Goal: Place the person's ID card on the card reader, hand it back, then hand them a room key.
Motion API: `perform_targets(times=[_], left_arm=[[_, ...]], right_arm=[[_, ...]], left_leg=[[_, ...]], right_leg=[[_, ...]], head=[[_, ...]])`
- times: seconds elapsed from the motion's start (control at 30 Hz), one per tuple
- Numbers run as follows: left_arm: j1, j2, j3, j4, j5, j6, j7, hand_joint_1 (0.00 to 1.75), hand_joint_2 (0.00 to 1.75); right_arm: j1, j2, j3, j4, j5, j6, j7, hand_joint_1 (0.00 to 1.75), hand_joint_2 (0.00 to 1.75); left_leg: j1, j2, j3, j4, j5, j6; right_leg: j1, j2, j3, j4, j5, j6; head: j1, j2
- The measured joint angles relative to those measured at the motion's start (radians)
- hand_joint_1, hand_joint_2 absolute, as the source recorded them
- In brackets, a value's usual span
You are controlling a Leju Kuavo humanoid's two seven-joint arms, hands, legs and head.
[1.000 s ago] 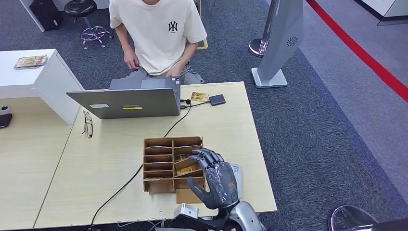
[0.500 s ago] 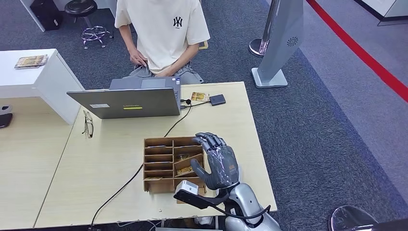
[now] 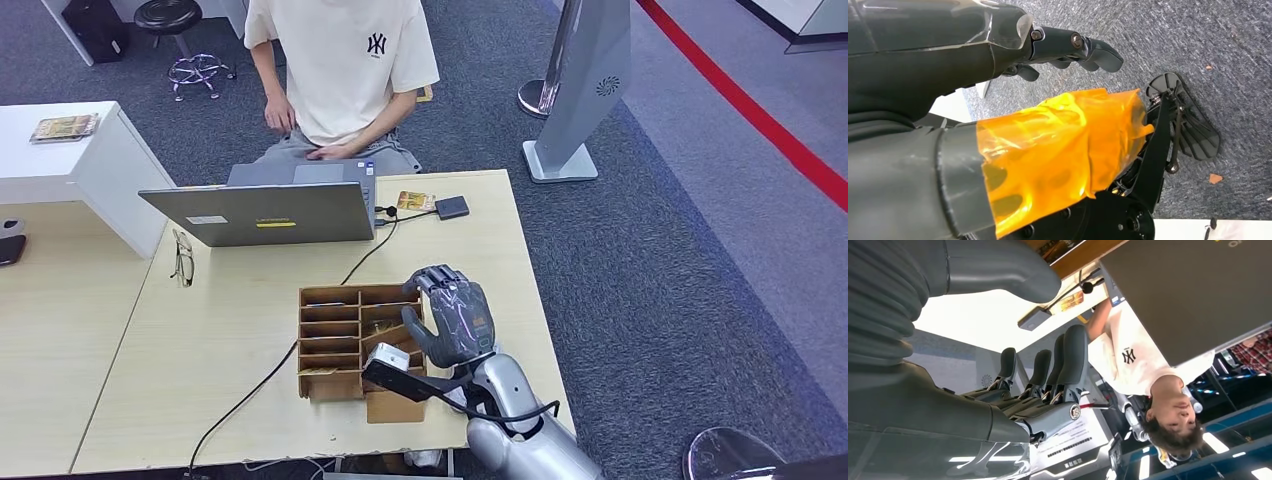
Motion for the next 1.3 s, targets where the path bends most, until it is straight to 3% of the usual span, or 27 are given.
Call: perform_targets(times=[0.23, 0.6, 0.93, 1.3], left_arm=[[0.000, 0.000, 0.000, -0.002, -0.006, -0.004, 0.001, 0.00, 0.00], [0.001, 0.000, 0.000, -0.009, -0.020, -0.011, 0.005, 0.00, 0.00], [0.001, 0.000, 0.000, -0.011, -0.036, -0.020, 0.012, 0.00, 0.00], [0.002, 0.000, 0.000, -0.019, -0.045, -0.025, 0.015, 0.00, 0.00]], right_arm=[[-0.014, 0.009, -0.005, 0.034, 0.009, 0.006, 0.005, 0.98, 1.75], [-0.032, 0.025, -0.006, 0.071, 0.015, 0.031, 0.007, 0.85, 1.75], [-0.061, 0.039, -0.006, 0.117, 0.013, 0.042, 0.016, 0.86, 1.75], [-0.082, 0.052, -0.007, 0.165, 0.010, 0.052, 0.016, 1.07, 1.75]], left_leg=[[0.000, 0.000, 0.000, 0.000, 0.000, 0.000], [0.000, 0.000, 0.000, 0.000, 0.000, 0.000], [0.000, 0.000, 0.000, 0.000, 0.000, 0.000], [0.000, 0.000, 0.000, 0.000, 0.000, 0.000]], right_leg=[[0.000, 0.000, 0.000, 0.000, 0.000, 0.000], [0.000, 0.000, 0.000, 0.000, 0.000, 0.000], [0.000, 0.000, 0.000, 0.000, 0.000, 0.000], [0.000, 0.000, 0.000, 0.000, 0.000, 0.000]], head=[[0.000, 0.000], [0.000, 0.000], [0.000, 0.000], [0.000, 0.000]])
